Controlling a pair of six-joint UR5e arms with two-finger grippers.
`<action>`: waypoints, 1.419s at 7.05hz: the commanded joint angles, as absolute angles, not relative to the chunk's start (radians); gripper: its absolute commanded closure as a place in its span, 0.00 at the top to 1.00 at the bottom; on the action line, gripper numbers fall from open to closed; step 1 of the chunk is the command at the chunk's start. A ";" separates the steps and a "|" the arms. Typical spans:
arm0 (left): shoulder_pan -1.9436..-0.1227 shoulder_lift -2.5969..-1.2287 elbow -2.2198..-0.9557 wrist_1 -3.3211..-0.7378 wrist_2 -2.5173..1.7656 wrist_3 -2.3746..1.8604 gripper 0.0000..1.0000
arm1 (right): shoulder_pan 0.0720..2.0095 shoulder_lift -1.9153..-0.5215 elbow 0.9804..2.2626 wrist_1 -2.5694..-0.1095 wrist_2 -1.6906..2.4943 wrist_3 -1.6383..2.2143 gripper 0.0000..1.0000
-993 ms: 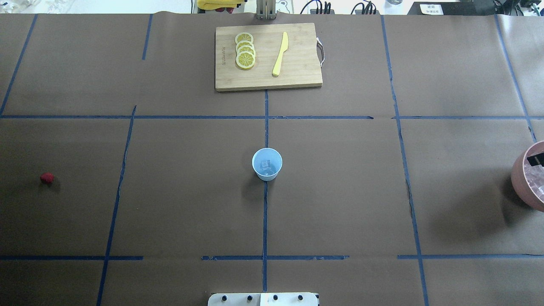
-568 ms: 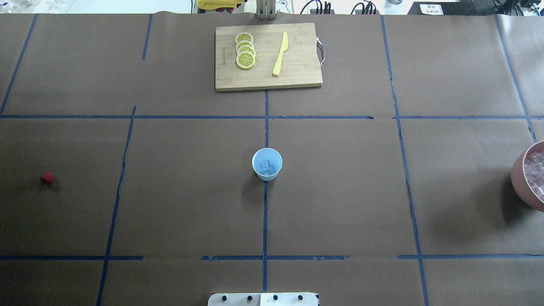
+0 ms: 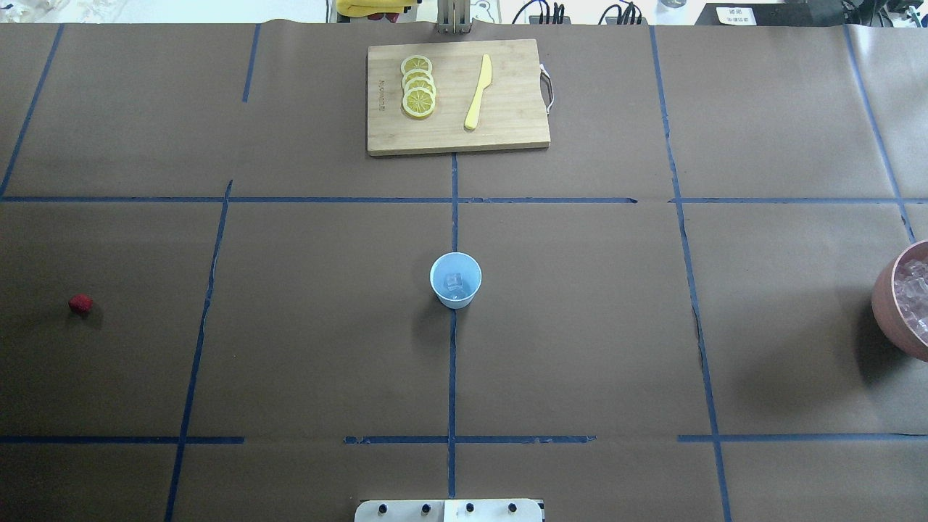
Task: Put ice and strawberries in cup
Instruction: 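Grasp a third ice cube from the pink bowl with the right gripper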
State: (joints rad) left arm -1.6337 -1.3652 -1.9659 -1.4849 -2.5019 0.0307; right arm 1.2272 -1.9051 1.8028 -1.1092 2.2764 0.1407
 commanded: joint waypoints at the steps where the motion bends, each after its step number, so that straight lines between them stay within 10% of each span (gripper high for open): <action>1: -1.634 -1.365 -1.967 -1.485 -2.502 0.031 1.00 | 1.224 -1.904 1.790 -1.114 2.276 0.124 0.71; 10: -1.634 -1.365 -1.968 -1.483 -2.511 0.031 1.00 | 1.180 -1.898 1.756 -1.114 2.276 0.121 0.65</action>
